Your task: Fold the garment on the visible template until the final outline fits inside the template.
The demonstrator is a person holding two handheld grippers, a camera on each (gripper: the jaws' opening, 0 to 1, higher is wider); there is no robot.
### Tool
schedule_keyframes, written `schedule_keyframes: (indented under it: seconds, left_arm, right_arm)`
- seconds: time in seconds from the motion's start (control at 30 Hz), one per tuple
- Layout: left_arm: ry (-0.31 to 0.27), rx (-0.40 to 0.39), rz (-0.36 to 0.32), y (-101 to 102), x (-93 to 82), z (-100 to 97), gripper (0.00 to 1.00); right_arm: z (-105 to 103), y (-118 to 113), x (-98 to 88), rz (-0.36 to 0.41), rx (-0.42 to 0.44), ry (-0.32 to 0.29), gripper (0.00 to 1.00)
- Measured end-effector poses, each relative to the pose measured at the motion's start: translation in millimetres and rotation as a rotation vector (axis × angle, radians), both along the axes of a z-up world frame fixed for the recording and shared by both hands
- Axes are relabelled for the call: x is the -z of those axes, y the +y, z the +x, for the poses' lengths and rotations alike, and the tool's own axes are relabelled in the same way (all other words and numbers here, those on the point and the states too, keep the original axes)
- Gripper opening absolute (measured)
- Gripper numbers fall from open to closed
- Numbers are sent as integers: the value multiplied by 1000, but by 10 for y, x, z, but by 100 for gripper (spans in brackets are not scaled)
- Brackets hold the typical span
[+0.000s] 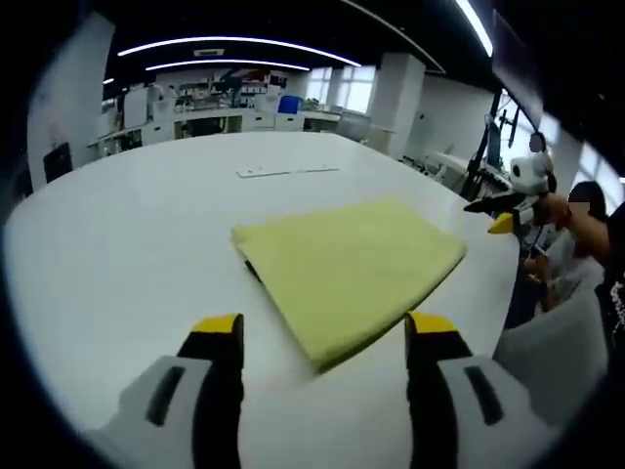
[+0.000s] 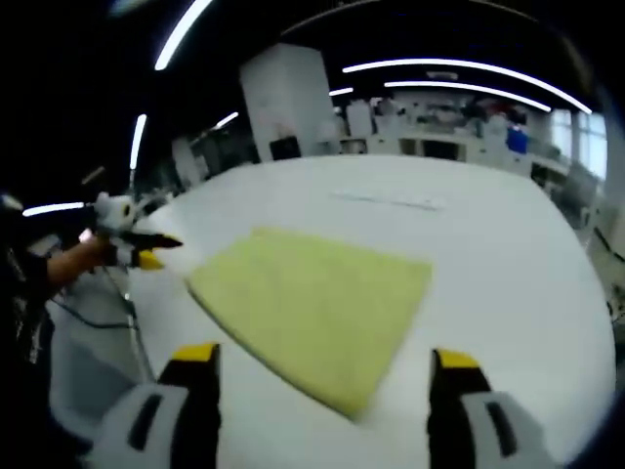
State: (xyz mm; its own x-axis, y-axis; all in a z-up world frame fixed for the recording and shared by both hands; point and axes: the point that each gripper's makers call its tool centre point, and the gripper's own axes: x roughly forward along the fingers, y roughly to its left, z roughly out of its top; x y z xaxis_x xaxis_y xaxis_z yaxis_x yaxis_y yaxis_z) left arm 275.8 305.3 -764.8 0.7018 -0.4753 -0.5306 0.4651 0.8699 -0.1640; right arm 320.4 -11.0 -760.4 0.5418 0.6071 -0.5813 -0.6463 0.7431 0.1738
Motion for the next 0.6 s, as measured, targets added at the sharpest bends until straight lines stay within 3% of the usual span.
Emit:
schedule_keyframes:
  seconds: [0.13,0.27,0.43,0.6]
  left_arm:
    - [-14,2,-1,45,-75,6,80]
    - [-25,8,8,29,-144,-18,89]
    - [-34,-6,1,8,-197,-61,94]
    - [-9,-17,3,4,-134,-144,99]
  right_arm:
    - [-18,38,-102,-1,-8,-11,99]
    - [-59,64,-186,9,-8,-4,99]
    - [-111,88,-261,9,-7,-17,99]
    - [-130,120,-326,5,6,-32,99]
